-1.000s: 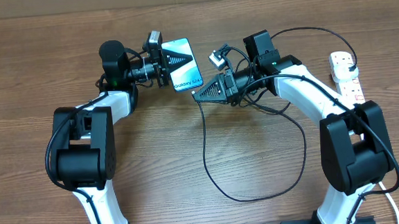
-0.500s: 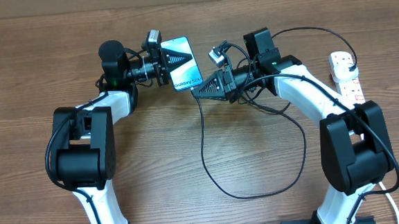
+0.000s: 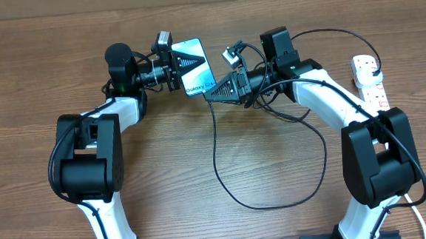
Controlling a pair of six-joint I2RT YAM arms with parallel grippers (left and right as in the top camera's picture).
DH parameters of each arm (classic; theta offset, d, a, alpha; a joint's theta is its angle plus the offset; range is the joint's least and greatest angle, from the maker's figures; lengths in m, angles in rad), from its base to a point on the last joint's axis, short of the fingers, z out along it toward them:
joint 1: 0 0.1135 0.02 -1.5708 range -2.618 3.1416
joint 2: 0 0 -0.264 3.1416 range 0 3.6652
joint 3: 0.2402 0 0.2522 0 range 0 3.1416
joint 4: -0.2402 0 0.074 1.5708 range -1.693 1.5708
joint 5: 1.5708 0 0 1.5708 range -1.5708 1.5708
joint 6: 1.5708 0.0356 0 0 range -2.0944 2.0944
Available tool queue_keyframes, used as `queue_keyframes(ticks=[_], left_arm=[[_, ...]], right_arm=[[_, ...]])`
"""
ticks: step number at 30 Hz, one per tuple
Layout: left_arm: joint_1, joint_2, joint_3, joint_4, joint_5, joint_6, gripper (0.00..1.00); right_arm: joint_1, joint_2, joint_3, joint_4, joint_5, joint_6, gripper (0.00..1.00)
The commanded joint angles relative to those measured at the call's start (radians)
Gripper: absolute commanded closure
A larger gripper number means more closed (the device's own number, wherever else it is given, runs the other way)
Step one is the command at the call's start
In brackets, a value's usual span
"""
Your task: Plug charger to phone and switch on socket
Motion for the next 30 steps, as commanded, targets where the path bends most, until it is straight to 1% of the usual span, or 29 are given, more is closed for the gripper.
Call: queue_keyframes(ticks=[1, 30], left_arm=[[0.003, 0.002, 0.027, 0.013, -0.010, -0.029, 0.95], [0.004, 0.002, 0.027, 0.016, 0.007, -0.035, 0.96]], right_arm=[[0.011, -0.006, 0.001, 0.009, 0.027, 0.023, 0.96], [0.027, -0.006, 0.001, 0.013, 0.066, 0.030, 0.96]])
